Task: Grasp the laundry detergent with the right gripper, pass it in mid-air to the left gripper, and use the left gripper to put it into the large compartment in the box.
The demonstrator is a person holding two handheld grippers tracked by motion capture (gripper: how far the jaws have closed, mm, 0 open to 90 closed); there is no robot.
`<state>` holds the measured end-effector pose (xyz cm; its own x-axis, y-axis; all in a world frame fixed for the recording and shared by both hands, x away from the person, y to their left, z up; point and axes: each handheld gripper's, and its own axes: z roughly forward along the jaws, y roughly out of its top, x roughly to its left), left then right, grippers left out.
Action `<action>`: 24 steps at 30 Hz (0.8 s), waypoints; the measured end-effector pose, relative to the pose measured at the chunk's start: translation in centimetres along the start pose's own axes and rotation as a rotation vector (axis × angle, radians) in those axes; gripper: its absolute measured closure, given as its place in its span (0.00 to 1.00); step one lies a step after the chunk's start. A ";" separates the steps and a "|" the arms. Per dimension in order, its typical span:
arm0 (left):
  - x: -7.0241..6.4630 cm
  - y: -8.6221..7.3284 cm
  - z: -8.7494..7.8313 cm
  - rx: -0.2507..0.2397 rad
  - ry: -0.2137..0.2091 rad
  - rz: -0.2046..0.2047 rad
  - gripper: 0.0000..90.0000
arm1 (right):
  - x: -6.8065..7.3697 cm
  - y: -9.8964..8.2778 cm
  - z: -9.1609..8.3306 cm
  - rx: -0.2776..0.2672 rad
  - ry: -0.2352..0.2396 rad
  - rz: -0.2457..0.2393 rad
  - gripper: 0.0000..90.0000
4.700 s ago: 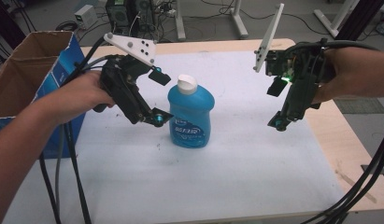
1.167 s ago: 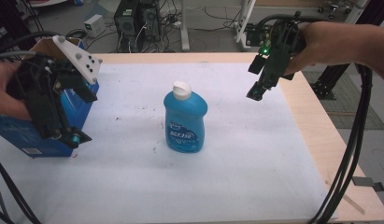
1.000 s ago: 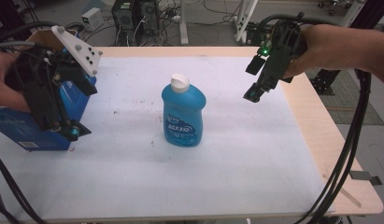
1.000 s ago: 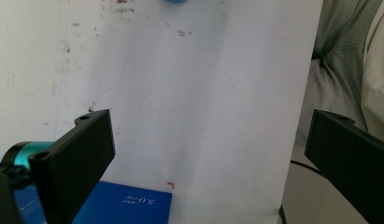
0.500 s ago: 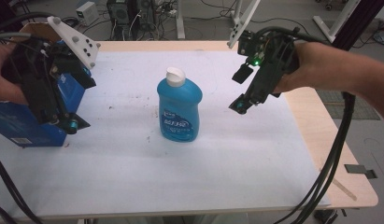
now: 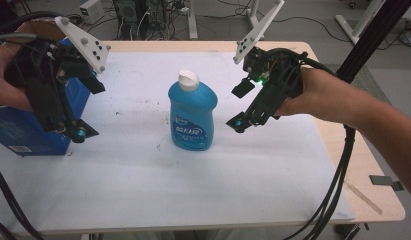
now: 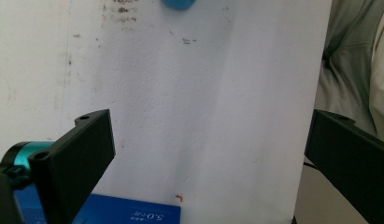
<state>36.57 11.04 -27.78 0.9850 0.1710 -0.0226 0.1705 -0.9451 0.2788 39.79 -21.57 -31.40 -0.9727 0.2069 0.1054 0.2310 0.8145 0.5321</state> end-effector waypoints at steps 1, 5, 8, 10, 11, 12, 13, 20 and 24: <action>0.0 0.0 0.1 0.000 0.000 -0.002 0.02 | 0.0 -0.1 0.1 -0.005 0.005 -0.002 0.12; 0.0 0.1 0.3 -0.003 -0.001 -0.003 0.02 | 0.1 -0.3 0.6 -0.023 0.005 -0.002 0.12; 0.1 0.1 0.3 0.005 -0.002 0.003 0.02 | 0.0 -0.6 1.2 -0.061 0.002 0.013 0.12; 0.1 0.1 0.3 0.007 -0.003 0.003 0.02 | 0.0 -0.6 1.3 -0.074 0.002 0.015 0.12; 0.1 0.1 0.3 0.007 -0.004 0.003 0.02 | 0.0 -0.7 1.7 -0.100 -0.001 0.010 0.12; 0.2 0.1 0.3 0.007 -0.003 0.003 0.02 | 0.0 -0.7 1.7 -0.100 -0.001 0.010 0.12; 0.2 0.1 0.3 0.006 -0.001 0.001 0.02 | 0.0 -0.8 1.8 -0.107 -0.002 0.009 0.12; 0.2 0.1 0.5 0.008 -0.005 0.001 0.02 | -0.1 -1.0 3.0 -0.165 0.010 0.009 0.12; 0.2 0.1 0.6 0.008 -0.006 0.000 0.02 | -0.1 -0.9 3.4 -0.180 0.008 0.011 0.12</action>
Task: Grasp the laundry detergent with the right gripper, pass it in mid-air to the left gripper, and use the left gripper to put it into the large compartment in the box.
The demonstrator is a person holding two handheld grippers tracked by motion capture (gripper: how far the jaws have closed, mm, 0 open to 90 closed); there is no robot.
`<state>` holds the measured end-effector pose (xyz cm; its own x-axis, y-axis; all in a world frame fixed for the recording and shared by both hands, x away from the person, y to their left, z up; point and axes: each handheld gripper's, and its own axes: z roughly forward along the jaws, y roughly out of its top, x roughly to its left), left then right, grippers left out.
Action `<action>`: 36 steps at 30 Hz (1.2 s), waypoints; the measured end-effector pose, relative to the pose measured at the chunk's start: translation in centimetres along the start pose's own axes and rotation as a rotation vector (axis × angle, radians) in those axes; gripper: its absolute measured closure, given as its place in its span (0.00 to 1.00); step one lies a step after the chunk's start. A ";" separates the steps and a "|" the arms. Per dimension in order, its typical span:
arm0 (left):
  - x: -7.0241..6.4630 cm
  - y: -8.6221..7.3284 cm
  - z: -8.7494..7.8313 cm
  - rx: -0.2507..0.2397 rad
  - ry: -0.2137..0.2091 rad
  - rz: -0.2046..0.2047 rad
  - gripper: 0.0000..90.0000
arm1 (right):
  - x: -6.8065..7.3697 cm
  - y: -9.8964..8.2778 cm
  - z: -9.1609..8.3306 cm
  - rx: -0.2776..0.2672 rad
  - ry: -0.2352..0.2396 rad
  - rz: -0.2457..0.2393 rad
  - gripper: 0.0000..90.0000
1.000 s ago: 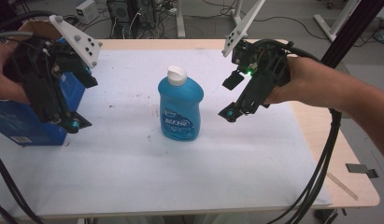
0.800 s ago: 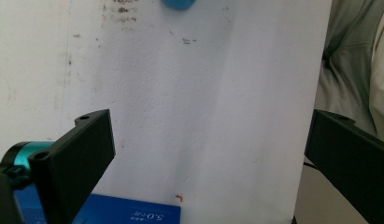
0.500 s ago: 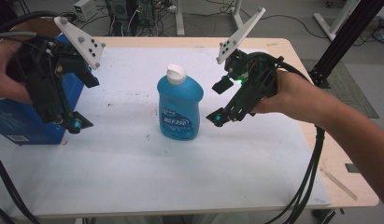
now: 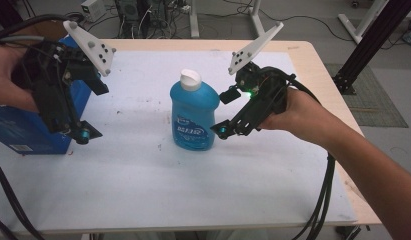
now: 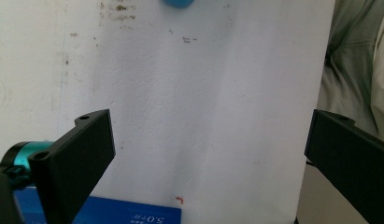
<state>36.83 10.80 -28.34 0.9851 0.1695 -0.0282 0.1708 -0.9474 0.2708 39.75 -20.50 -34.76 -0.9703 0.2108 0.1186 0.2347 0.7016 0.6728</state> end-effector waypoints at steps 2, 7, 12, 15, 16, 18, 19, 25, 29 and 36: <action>0.0 0.0 0.0 -0.002 0.001 -0.001 0.02 | 0.0 0.0 0.2 -0.001 -0.001 -0.002 0.12; 0.1 0.0 0.1 0.002 0.000 0.000 0.02 | 0.0 -0.1 0.7 -0.022 -0.001 -0.003 0.12; 0.1 0.0 0.1 0.001 0.001 0.000 0.02 | -0.1 -0.1 1.4 -0.030 0.007 -0.001 0.12; 0.1 0.0 0.3 0.002 -0.001 -0.001 0.02 | -0.2 -0.1 1.8 -0.041 0.008 -0.004 0.12; 0.1 0.0 0.3 0.002 -0.001 -0.001 0.02 | -0.2 -0.1 1.8 -0.041 0.008 -0.004 0.12; 0.2 0.0 0.4 0.004 -0.005 -0.002 0.02 | -0.3 -0.1 2.1 -0.063 0.009 0.001 0.12; 0.2 0.0 0.4 0.004 -0.005 -0.002 0.02 | -0.3 -0.1 2.1 -0.063 0.009 0.001 0.12; 0.3 0.0 0.4 0.006 -0.005 -0.001 0.02 | -0.4 -0.1 3.1 -0.108 0.016 -0.001 0.12; 0.3 0.1 0.5 0.002 -0.006 -0.005 0.02 | -0.5 -0.1 3.6 -0.129 0.017 0.002 0.12; 0.3 0.1 0.5 0.003 -0.007 -0.005 0.02 | -0.5 -0.6 4.3 -0.146 0.026 0.007 0.12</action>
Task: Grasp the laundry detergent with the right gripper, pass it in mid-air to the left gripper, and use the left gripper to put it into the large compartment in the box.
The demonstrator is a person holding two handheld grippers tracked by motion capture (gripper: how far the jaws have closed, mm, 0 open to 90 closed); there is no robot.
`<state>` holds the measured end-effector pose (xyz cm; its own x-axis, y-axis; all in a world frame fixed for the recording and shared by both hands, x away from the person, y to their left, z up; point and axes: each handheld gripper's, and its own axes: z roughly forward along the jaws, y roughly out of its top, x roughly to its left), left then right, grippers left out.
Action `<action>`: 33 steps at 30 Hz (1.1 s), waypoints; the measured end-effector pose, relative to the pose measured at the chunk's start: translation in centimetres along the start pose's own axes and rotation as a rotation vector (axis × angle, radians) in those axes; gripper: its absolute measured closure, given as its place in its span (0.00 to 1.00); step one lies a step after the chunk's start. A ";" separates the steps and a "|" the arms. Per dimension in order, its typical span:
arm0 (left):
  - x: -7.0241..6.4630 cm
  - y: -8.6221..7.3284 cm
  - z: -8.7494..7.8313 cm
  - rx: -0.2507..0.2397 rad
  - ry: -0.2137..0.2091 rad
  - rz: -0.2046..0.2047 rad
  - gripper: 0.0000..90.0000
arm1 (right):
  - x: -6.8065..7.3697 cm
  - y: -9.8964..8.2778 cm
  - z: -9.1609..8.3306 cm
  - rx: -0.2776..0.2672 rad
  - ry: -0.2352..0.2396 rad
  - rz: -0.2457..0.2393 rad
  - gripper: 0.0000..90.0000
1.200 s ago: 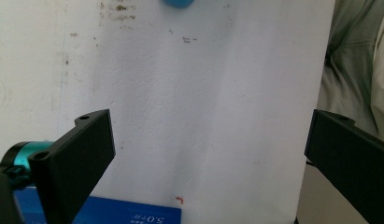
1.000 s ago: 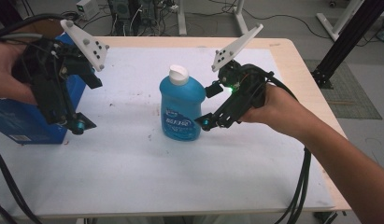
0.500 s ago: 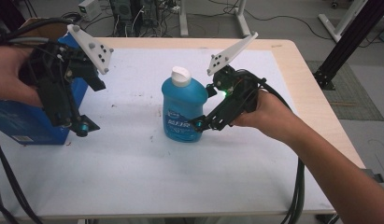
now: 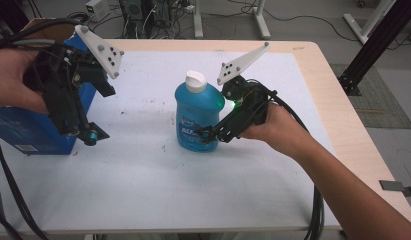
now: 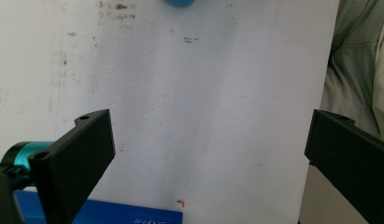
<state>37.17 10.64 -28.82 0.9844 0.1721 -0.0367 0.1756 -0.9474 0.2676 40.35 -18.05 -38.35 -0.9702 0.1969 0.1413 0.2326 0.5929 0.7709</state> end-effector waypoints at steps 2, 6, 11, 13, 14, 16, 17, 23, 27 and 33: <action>0.0 0.0 0.1 0.000 -0.001 0.001 0.02 | -0.1 -0.3 0.2 -0.017 0.003 0.008 0.12; 0.0 0.0 0.1 0.000 -0.002 0.001 0.02 | 0.0 -0.4 0.4 -0.034 -0.002 0.006 0.12; 0.0 0.0 0.1 0.003 -0.003 0.001 0.02 | 0.1 -0.5 0.6 -0.071 -0.009 -0.012 0.16; 0.0 0.0 0.1 0.002 -0.002 0.000 0.02 | 0.1 -0.5 0.6 -0.087 -0.013 -0.017 0.21; 0.0 0.0 0.1 0.002 -0.003 0.001 0.02 | 0.1 -0.5 0.5 -0.088 -0.010 -0.021 0.21; 0.0 0.0 0.1 0.002 -0.004 0.001 0.02 | 0.0 -0.6 0.6 -0.092 -0.007 -0.015 0.21; 0.0 0.0 0.1 0.004 -0.002 0.001 0.02 | 0.0 -0.6 0.6 -0.092 -0.007 -0.015 0.21; 0.0 0.1 0.2 0.002 -0.004 0.000 0.02 | 0.1 -1.0 0.8 -0.111 0.002 -0.026 0.31; 0.0 0.1 0.2 0.003 -0.005 0.001 0.02 | 0.2 -1.0 0.9 -0.130 0.006 -0.027 0.36; 0.0 0.1 0.2 0.003 -0.004 -0.001 0.02 | 0.2 -1.0 0.9 -0.155 -0.002 -0.036 0.40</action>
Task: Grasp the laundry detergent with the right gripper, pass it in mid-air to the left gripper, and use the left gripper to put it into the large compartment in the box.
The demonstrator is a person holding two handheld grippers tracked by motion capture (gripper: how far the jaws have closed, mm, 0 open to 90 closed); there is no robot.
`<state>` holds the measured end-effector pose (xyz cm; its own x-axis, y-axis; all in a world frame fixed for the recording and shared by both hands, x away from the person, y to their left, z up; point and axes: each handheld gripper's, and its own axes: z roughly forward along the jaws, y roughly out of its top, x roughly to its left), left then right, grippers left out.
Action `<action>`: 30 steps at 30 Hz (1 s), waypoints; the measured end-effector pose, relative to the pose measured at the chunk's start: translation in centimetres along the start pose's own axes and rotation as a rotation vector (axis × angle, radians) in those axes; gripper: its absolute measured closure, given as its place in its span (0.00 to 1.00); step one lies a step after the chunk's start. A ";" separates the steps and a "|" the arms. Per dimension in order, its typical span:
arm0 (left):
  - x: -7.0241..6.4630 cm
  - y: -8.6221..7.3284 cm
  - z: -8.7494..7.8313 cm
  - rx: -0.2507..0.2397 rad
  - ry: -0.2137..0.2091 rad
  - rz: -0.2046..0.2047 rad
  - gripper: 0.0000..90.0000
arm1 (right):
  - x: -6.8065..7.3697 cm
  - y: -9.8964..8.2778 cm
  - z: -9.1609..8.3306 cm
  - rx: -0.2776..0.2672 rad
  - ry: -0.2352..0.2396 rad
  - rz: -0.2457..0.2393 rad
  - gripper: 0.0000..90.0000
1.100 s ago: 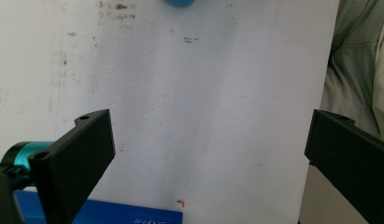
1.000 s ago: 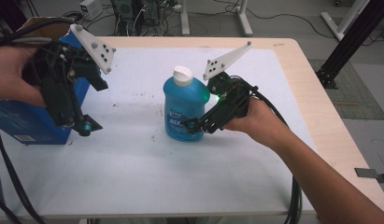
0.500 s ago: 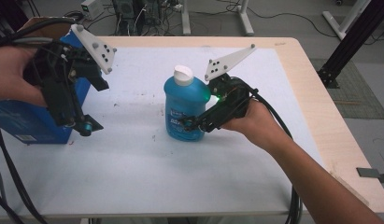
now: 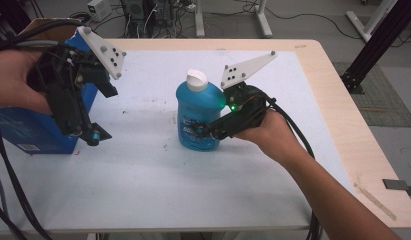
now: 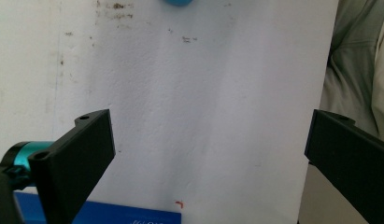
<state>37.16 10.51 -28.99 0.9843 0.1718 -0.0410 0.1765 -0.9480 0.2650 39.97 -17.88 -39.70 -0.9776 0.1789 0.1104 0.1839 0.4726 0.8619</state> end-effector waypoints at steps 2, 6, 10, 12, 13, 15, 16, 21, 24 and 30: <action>0.0 0.0 0.0 0.001 -0.001 -0.003 0.02 | 0.0 0.0 0.0 -0.003 0.000 -0.004 0.40; 0.0 0.0 0.0 0.002 -0.002 0.002 0.02 | 0.1 -0.1 0.1 -0.004 -0.002 -0.006 0.42; 0.0 0.1 0.1 0.002 -0.003 0.000 0.02 | 0.1 -0.2 0.2 -0.011 -0.005 -0.018 0.45; 0.0 0.1 0.1 0.003 -0.005 -0.001 0.02 | 0.1 -0.2 0.1 -0.015 -0.011 -0.025 0.47; 0.0 0.1 0.1 0.003 -0.004 0.001 0.02 | 0.1 -0.3 0.1 -0.016 -0.016 -0.032 0.48; 0.1 0.0 0.1 0.005 -0.004 0.003 0.02 | 0.2 -0.3 0.1 -0.014 -0.019 -0.036 0.48; 0.0 0.0 0.2 0.001 -0.004 -0.002 0.02 | 0.2 -0.3 0.1 -0.016 -0.021 -0.039 0.48; 0.1 0.1 0.2 0.006 -0.006 0.005 0.02 | 0.2 -0.3 0.1 -0.022 -0.022 -0.048 0.50; 0.2 0.2 0.2 0.001 -0.007 0.003 0.02 | 0.2 -0.3 0.1 -0.022 -0.021 -0.047 0.50; 0.1 0.2 0.1 -0.010 -0.004 -0.004 0.02 | 0.3 -0.2 0.0 -0.014 -0.017 -0.045 0.50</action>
<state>37.32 10.35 -29.07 0.9836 0.1745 -0.0455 0.1802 -0.9444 0.2749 39.62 -17.89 -39.86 -0.9830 0.1723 0.0637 0.1387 0.4684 0.8725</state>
